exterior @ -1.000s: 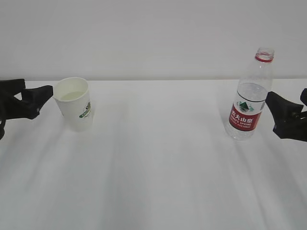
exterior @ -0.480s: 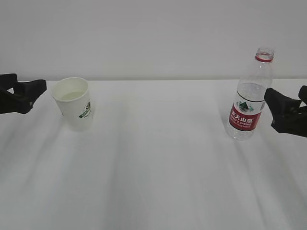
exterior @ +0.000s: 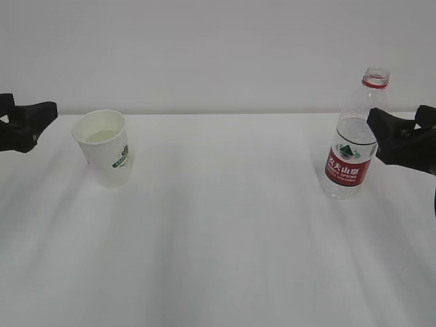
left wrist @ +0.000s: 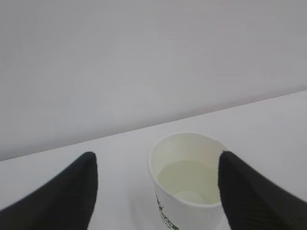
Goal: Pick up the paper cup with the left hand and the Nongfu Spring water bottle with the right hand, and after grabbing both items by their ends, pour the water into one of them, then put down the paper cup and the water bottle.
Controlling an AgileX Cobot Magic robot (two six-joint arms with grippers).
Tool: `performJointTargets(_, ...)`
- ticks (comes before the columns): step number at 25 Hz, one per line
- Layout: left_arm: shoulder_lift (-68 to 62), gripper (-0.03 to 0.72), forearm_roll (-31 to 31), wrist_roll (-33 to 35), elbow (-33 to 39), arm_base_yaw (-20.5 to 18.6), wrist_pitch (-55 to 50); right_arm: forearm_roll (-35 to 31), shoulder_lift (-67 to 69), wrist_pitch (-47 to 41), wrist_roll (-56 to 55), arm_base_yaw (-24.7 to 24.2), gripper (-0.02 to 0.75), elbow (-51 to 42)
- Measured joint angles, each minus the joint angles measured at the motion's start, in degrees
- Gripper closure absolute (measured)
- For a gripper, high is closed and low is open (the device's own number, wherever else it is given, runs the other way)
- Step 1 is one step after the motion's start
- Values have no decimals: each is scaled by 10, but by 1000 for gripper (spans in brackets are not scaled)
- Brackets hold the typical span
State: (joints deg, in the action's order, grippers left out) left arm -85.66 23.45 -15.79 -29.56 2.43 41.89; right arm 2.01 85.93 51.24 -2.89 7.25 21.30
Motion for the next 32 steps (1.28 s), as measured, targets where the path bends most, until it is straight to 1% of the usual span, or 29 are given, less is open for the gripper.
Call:
performJointTargets(3,10,120,0,-33,0,0,-27,0,0,-10,0,0,150,10)
performJointTargets(5,16,120,0,-42,1,0,-49,0,0,-15,0,0,150,16)
performJointTargets(9,25,124,0,-47,3,0,-69,0,0,-34,-1,0,150,32)
performJointTargets(18,46,145,0,-49,3,0,-69,0,-15,-104,-1,0,150,79)
performJointTargets(26,78,158,0,-49,3,0,-71,0,-43,-131,-3,0,150,99)
performJointTargets(32,105,159,0,-50,3,0,-113,0,-72,-178,-6,0,150,109)
